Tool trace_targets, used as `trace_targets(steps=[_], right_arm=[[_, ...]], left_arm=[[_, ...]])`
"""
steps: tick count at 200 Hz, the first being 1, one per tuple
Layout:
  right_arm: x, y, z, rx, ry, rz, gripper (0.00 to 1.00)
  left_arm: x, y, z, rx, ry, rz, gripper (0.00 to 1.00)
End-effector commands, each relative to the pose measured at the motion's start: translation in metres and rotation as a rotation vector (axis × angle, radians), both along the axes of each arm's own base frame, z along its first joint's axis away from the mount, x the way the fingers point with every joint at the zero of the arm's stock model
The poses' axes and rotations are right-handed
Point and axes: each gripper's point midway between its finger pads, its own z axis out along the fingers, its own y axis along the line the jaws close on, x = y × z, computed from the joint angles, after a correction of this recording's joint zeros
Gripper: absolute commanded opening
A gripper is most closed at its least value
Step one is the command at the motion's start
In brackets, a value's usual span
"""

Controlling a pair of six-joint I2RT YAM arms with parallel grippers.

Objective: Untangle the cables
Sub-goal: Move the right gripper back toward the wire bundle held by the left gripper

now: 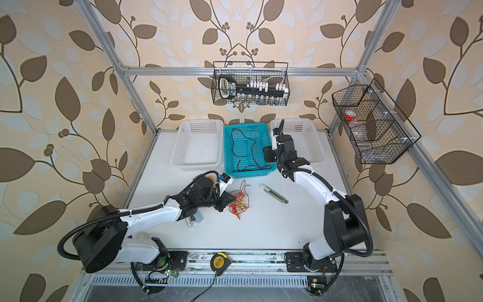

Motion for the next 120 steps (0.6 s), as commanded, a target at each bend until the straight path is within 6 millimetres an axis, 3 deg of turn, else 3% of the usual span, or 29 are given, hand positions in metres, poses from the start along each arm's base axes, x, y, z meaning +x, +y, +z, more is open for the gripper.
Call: trace_targets(steps=[1, 72, 99, 120], right_arm=[[-0.035, 0.022, -0.001, 0.04, -0.001, 0.093, 0.49], [-0.136, 0.023, -0.054, 0.108, 0.116, 0.154, 0.46], [-0.158, 0.033, -0.067, 0.154, 0.155, 0.227, 0.47], [-0.164, 0.041, -0.072, 0.204, 0.169, 0.255, 0.49]], left_arm=[[0.01, -0.013, 0.031, -0.083, -0.063, -0.018, 0.0], [0.012, -0.01, 0.056, -0.19, -0.138, 0.026, 0.0], [0.014, -0.012, 0.063, -0.217, -0.129, 0.04, 0.0], [0.012, -0.015, 0.071, -0.255, -0.109, 0.035, 0.0]])
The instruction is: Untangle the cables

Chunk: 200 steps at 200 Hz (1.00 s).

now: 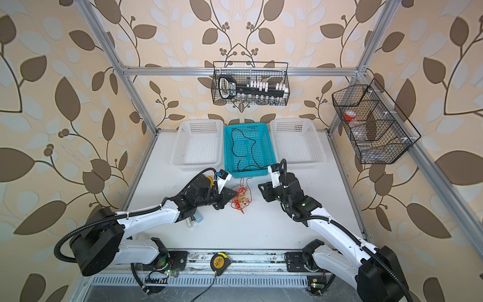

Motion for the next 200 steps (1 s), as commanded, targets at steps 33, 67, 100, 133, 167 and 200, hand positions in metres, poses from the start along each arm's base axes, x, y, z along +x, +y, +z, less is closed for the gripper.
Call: trace_targets(steps=[33, 67, 100, 133, 167, 200], right_arm=[[-0.017, 0.029, -0.007, 0.111, 0.052, 0.094, 0.5], [-0.016, 0.043, -0.016, 0.102, 0.067, 0.101, 0.5], [-0.007, 0.052, -0.026, 0.128, 0.084, 0.082, 0.47], [0.003, 0.05, -0.035, 0.087, 0.093, 0.049, 0.28], [0.004, 0.036, -0.048, 0.019, 0.117, -0.014, 0.19], [-0.003, 0.018, -0.067, -0.028, 0.148, -0.081, 0.16]], left_arm=[[0.005, -0.007, 0.048, -0.157, -0.056, 0.016, 0.0], [0.003, -0.014, 0.062, -0.206, -0.051, -0.011, 0.0], [0.001, -0.015, 0.069, -0.244, -0.055, -0.017, 0.0], [-0.001, -0.013, 0.065, -0.236, -0.05, -0.012, 0.0], [0.0, -0.003, 0.06, -0.253, -0.054, 0.042, 0.0], [0.002, 0.011, 0.061, -0.268, -0.071, 0.121, 0.0]])
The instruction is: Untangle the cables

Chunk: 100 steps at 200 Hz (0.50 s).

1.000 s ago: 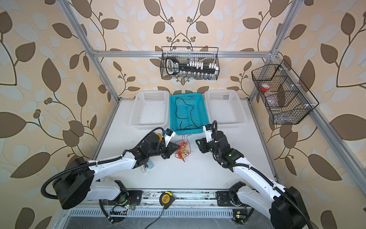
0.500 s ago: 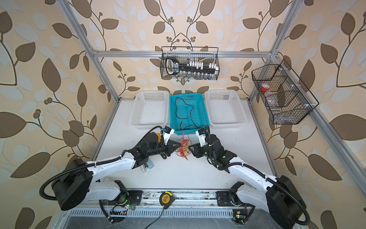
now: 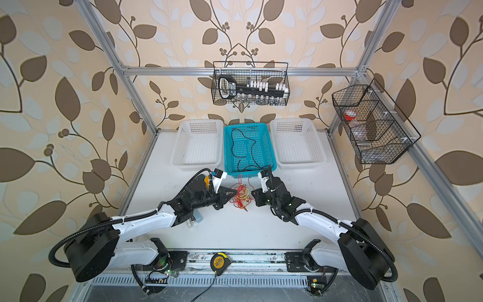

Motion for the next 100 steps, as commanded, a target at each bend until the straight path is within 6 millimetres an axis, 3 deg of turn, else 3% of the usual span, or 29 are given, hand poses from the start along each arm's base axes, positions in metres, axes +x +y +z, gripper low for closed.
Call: trace_targets(steps=[1, 38, 100], right_arm=[[-0.004, -0.019, -0.017, -0.062, 0.03, -0.076, 0.16], [-0.006, -0.028, -0.017, -0.096, 0.023, -0.093, 0.22], [0.003, -0.005, 0.032, -0.057, -0.049, 0.012, 0.36]], left_arm=[[0.007, 0.006, 0.04, -0.107, -0.103, 0.065, 0.0], [0.005, 0.007, 0.027, -0.031, -0.097, 0.044, 0.0], [0.006, 0.0, 0.004, 0.07, -0.092, -0.01, 0.0]])
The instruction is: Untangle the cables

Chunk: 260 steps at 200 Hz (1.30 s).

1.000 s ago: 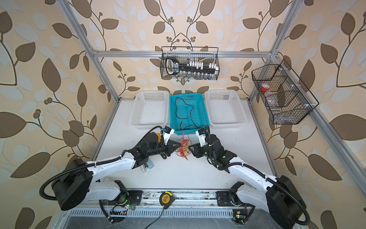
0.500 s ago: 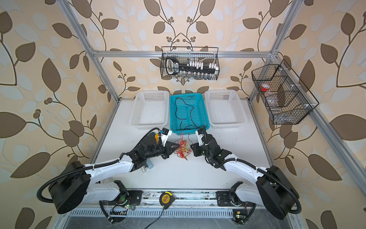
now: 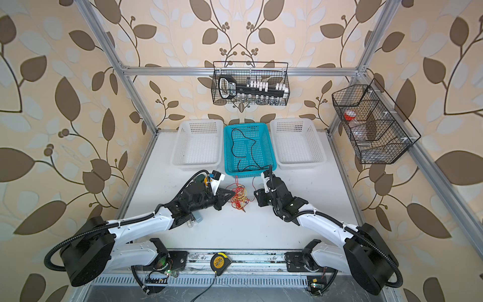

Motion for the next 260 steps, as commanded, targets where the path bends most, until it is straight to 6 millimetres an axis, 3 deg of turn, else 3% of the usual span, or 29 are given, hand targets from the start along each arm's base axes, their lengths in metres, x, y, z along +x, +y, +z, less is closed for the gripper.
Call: trace_targets(steps=[1, 43, 109, 154, 175, 226, 260], right_arm=[[0.003, 0.009, 0.025, 0.016, -0.038, 0.047, 0.36], [0.007, 0.023, 0.041, 0.069, -0.066, 0.089, 0.38], [0.0, 0.054, 0.019, 0.103, 0.023, 0.198, 0.38], [0.001, 0.06, 0.009, 0.127, 0.052, 0.19, 0.35], [0.003, 0.064, 0.008, 0.148, 0.052, 0.189, 0.3], [0.009, 0.063, 0.004, 0.147, 0.045, 0.165, 0.0], [0.015, 0.036, -0.009, 0.028, 0.035, 0.067, 0.0]], left_arm=[[0.008, -0.007, 0.016, 0.013, -0.075, -0.024, 0.0], [0.013, -0.009, 0.015, 0.034, -0.08, -0.019, 0.0], [0.016, -0.009, 0.021, 0.021, -0.091, -0.007, 0.0], [0.017, -0.011, 0.027, -0.012, -0.094, 0.0, 0.0], [0.016, -0.012, 0.032, -0.039, -0.102, -0.003, 0.0], [0.015, -0.006, 0.034, -0.058, -0.107, 0.024, 0.0], [0.024, 0.014, 0.014, 0.031, -0.052, 0.146, 0.0]])
